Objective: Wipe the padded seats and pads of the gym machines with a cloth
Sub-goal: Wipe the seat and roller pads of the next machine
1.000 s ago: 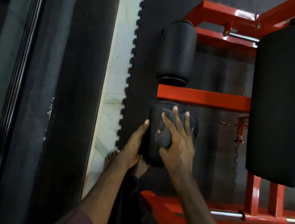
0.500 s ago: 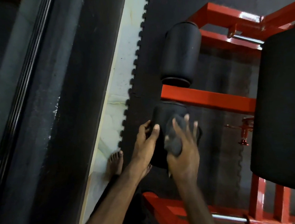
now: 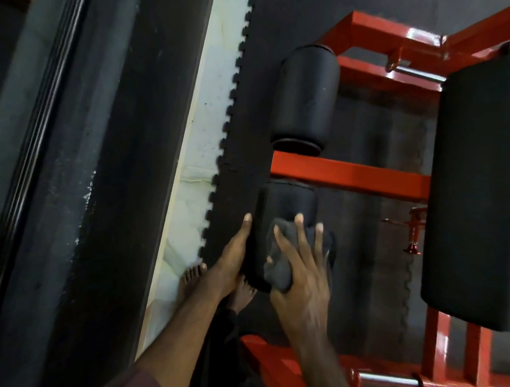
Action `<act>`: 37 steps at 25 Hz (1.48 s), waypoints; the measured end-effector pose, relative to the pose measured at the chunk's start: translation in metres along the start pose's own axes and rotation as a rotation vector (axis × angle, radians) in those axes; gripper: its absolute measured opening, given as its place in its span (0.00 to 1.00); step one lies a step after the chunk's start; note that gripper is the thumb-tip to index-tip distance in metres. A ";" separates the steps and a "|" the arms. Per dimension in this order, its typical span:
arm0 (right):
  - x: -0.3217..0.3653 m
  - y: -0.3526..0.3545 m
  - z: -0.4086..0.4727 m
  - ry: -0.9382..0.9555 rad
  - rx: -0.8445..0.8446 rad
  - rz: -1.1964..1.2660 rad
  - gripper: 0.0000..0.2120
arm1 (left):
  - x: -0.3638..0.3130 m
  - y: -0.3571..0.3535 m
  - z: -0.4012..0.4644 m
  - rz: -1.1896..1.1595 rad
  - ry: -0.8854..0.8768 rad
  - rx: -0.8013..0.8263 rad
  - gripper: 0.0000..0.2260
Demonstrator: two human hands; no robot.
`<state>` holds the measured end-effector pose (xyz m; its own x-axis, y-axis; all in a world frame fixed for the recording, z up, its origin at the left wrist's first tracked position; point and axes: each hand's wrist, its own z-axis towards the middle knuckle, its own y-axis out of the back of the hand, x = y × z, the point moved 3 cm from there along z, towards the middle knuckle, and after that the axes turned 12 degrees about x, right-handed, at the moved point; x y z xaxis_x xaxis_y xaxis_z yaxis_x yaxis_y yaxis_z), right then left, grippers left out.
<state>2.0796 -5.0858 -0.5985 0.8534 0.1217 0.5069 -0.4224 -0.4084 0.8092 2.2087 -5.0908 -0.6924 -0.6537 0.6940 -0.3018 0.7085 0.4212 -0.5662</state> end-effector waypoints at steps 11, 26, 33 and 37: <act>0.007 0.005 -0.003 -0.022 0.002 -0.047 0.35 | -0.003 -0.015 -0.015 0.027 -0.044 -0.025 0.25; 0.000 0.003 -0.024 -0.032 0.053 0.097 0.39 | 0.011 -0.023 -0.032 0.514 -0.277 -0.355 0.23; 0.015 0.032 0.087 -0.116 0.084 -0.021 0.40 | 0.011 -0.019 -0.025 0.521 -0.317 -0.393 0.24; 0.016 0.019 0.020 0.075 0.121 -0.077 0.38 | 0.003 -0.012 -0.029 0.467 -0.288 -0.351 0.33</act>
<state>2.0913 -5.1096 -0.5814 0.8549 0.2223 0.4687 -0.3127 -0.5002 0.8075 2.2059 -5.0768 -0.6646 -0.2659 0.6864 -0.6769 0.9483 0.3126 -0.0556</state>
